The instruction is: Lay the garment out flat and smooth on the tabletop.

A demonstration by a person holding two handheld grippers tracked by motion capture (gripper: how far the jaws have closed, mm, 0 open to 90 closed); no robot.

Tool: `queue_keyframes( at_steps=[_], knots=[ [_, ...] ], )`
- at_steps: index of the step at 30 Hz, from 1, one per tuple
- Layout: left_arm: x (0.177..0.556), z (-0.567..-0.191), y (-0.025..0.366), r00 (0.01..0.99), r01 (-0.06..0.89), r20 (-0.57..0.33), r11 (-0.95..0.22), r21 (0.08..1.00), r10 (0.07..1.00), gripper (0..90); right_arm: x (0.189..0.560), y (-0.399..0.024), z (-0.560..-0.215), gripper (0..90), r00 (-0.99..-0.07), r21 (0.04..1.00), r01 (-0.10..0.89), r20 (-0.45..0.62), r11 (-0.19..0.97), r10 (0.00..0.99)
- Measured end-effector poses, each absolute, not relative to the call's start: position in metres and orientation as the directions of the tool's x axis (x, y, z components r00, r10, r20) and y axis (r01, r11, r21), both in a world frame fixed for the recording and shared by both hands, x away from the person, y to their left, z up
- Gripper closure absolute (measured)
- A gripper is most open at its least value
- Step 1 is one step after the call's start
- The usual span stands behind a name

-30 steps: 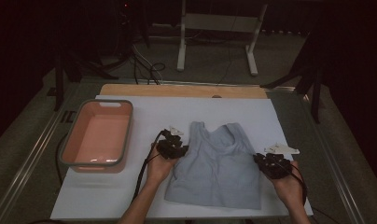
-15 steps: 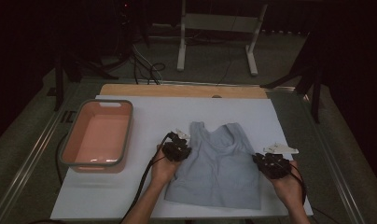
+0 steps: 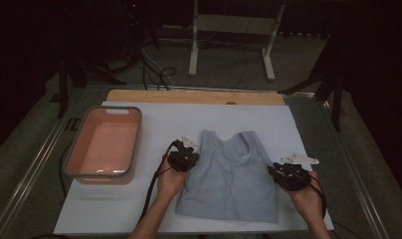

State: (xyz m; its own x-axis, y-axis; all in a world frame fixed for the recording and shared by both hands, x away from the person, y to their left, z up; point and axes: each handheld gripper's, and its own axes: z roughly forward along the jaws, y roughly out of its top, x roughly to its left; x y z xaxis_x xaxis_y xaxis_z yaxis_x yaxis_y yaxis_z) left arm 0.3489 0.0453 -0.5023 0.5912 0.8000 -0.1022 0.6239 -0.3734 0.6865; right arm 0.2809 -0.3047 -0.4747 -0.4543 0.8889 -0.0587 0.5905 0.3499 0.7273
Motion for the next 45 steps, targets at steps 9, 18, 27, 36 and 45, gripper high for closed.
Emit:
queue_keyframes(
  at_steps=[9,18,27,36,45],
  knots=[
    [0.347,-0.497,0.059,0.568,0.624,-0.110,-0.339,0.704,0.816,88.1,0.281,-0.299,-0.472,47.2,-0.448,0.744,0.579,-0.051,0.333,0.893],
    [0.348,-0.496,0.066,0.560,0.630,-0.108,-0.338,0.699,0.822,88.1,0.279,-0.294,-0.469,33.5,-0.433,0.759,0.572,-0.044,0.312,0.900],
    [0.348,-0.496,0.068,0.557,0.636,-0.123,-0.327,0.698,0.821,88.0,0.274,-0.276,-0.466,29.9,-0.449,0.777,0.547,-0.043,0.312,0.893],
    [0.349,-0.496,0.068,0.566,0.637,-0.144,-0.320,0.701,0.812,88.0,0.270,-0.249,-0.467,29.6,-0.502,0.787,0.524,-0.023,0.325,0.864],
    [0.349,-0.496,0.068,0.572,0.636,-0.148,-0.321,0.702,0.807,87.9,0.268,-0.225,-0.470,29.7,-0.543,0.791,0.511,-0.008,0.337,0.840]
  ],
)
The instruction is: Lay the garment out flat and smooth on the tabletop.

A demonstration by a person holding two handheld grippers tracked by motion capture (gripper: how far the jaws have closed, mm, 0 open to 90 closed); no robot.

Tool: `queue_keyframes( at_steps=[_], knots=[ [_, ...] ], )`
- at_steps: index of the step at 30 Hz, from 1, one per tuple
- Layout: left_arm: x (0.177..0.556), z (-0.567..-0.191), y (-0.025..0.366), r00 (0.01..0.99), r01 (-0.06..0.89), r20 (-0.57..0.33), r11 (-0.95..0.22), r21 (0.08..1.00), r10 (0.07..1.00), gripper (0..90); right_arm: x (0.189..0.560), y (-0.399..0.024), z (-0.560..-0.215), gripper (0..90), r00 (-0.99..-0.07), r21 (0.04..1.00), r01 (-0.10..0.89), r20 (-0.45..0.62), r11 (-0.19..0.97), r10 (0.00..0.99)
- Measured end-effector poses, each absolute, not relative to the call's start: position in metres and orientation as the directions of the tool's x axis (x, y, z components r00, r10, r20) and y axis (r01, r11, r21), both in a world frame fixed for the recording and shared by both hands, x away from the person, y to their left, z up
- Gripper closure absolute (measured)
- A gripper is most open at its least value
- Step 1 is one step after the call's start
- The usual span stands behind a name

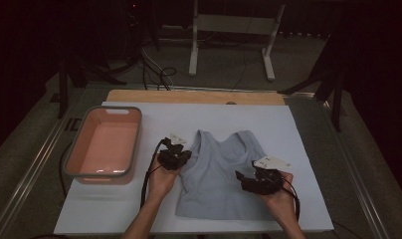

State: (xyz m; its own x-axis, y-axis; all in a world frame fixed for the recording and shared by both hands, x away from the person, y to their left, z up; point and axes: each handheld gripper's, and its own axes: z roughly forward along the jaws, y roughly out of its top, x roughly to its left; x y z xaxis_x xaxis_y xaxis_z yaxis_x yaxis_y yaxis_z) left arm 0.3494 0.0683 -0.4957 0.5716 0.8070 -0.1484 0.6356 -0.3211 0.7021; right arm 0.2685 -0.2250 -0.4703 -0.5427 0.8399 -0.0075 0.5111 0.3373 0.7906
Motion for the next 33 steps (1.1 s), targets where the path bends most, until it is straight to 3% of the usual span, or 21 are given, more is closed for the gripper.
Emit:
queue_keyframes(
  at_steps=[33],
  knots=[
    [0.347,-0.491,0.066,0.584,0.620,-0.147,-0.322,0.716,0.799,87.7,0.296,-0.152,-0.456,30.3,-0.599,0.815,0.481,0.036,0.323,0.800]
  ],
)
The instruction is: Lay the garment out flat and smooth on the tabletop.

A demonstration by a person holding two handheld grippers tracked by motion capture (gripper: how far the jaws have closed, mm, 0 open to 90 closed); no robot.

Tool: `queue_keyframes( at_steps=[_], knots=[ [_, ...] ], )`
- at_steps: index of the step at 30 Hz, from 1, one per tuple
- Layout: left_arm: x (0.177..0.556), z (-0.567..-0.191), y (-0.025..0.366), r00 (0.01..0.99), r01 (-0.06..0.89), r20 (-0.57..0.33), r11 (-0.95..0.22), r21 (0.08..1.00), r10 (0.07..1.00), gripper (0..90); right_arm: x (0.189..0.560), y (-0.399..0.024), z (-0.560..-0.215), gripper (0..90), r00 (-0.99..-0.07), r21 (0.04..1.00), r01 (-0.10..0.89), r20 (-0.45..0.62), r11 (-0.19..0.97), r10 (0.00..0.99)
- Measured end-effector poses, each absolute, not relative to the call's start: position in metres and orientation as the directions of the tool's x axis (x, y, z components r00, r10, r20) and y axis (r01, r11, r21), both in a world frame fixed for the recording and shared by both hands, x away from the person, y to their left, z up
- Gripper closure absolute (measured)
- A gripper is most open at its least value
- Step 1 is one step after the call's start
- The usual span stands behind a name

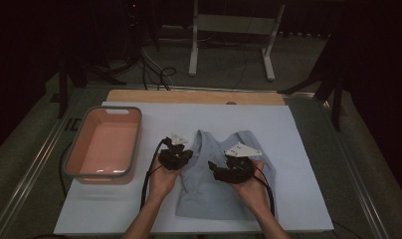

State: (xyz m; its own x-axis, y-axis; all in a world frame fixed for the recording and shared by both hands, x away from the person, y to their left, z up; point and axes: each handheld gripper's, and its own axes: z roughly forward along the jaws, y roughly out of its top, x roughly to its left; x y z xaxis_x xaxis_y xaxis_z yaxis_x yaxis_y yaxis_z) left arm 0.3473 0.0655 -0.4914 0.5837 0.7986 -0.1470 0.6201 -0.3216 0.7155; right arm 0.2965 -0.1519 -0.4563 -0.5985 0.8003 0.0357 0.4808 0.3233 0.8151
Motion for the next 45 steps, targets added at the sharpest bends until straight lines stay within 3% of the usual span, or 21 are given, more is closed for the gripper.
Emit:
queue_keyframes(
  at_steps=[27,45],
  knots=[
    [0.341,-0.484,0.057,0.607,0.593,-0.157,-0.313,0.742,0.779,87.7,0.356,-0.135,-0.447,39.3,-0.536,0.817,0.522,0.092,0.243,0.839],
    [0.335,-0.479,0.043,0.640,0.559,-0.147,-0.327,0.762,0.754,87.7,0.390,-0.124,-0.466,43.2,-0.508,0.780,0.587,0.147,0.216,0.849]
  ],
)
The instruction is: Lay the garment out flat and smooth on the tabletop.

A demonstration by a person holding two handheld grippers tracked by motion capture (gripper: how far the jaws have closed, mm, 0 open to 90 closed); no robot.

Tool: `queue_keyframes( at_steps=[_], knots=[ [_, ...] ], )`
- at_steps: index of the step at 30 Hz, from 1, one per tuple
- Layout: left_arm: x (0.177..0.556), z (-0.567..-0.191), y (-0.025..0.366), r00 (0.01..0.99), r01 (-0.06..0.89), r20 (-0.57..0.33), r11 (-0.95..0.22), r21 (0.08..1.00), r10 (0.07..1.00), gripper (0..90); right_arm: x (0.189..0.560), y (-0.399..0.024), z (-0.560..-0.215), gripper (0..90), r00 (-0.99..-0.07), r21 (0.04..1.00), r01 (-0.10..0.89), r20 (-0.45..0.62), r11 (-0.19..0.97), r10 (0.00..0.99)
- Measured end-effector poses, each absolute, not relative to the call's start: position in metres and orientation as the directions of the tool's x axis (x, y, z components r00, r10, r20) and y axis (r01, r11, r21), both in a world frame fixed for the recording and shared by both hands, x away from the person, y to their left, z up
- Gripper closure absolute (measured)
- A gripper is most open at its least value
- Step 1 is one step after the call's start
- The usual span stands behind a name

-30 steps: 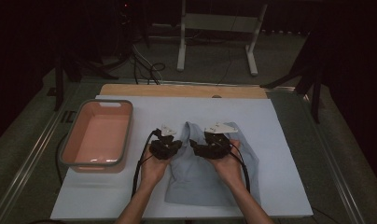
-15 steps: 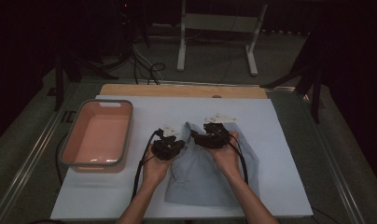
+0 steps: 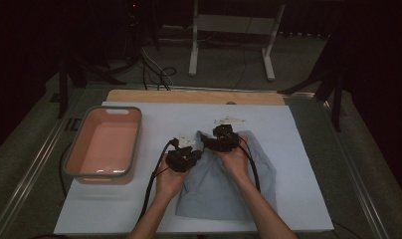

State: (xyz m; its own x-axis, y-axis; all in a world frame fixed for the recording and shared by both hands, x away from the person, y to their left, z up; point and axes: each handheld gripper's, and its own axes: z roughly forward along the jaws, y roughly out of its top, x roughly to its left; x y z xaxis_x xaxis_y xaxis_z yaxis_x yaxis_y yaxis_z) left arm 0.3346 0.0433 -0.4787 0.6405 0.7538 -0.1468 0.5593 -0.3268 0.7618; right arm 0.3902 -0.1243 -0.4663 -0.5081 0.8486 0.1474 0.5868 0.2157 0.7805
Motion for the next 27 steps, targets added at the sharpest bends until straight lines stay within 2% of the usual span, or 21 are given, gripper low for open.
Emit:
queue_keyframes(
  at_steps=[8,11,15,17,21,27],
  knots=[
    [0.331,-0.479,0.036,0.654,0.546,-0.143,-0.333,0.769,0.743,87.7,0.398,-0.120,-0.475,48.2,-0.501,0.759,0.612,0.156,0.222,0.851],
    [0.331,-0.479,0.034,0.658,0.543,-0.138,-0.339,0.768,0.740,87.7,0.401,-0.117,-0.482,56.2,-0.501,0.738,0.627,0.136,0.250,0.855],
    [0.330,-0.479,0.033,0.659,0.539,-0.135,-0.340,0.770,0.740,87.6,0.401,-0.116,-0.483,73.5,-0.509,0.724,0.636,0.133,0.267,0.851],
    [0.330,-0.479,0.032,0.662,0.536,-0.132,-0.342,0.772,0.738,87.5,0.400,-0.116,-0.481,75.8,-0.520,0.722,0.638,0.145,0.270,0.841],
    [0.328,-0.480,0.027,0.668,0.529,-0.127,-0.348,0.774,0.733,87.5,0.401,-0.116,-0.481,63.3,-0.560,0.712,0.634,0.156,0.300,0.814],
    [0.325,-0.483,0.021,0.682,0.520,-0.108,-0.375,0.767,0.724,87.5,0.402,-0.114,-0.484,43.4,-0.549,0.679,0.657,0.131,0.329,0.825]
  ],
)
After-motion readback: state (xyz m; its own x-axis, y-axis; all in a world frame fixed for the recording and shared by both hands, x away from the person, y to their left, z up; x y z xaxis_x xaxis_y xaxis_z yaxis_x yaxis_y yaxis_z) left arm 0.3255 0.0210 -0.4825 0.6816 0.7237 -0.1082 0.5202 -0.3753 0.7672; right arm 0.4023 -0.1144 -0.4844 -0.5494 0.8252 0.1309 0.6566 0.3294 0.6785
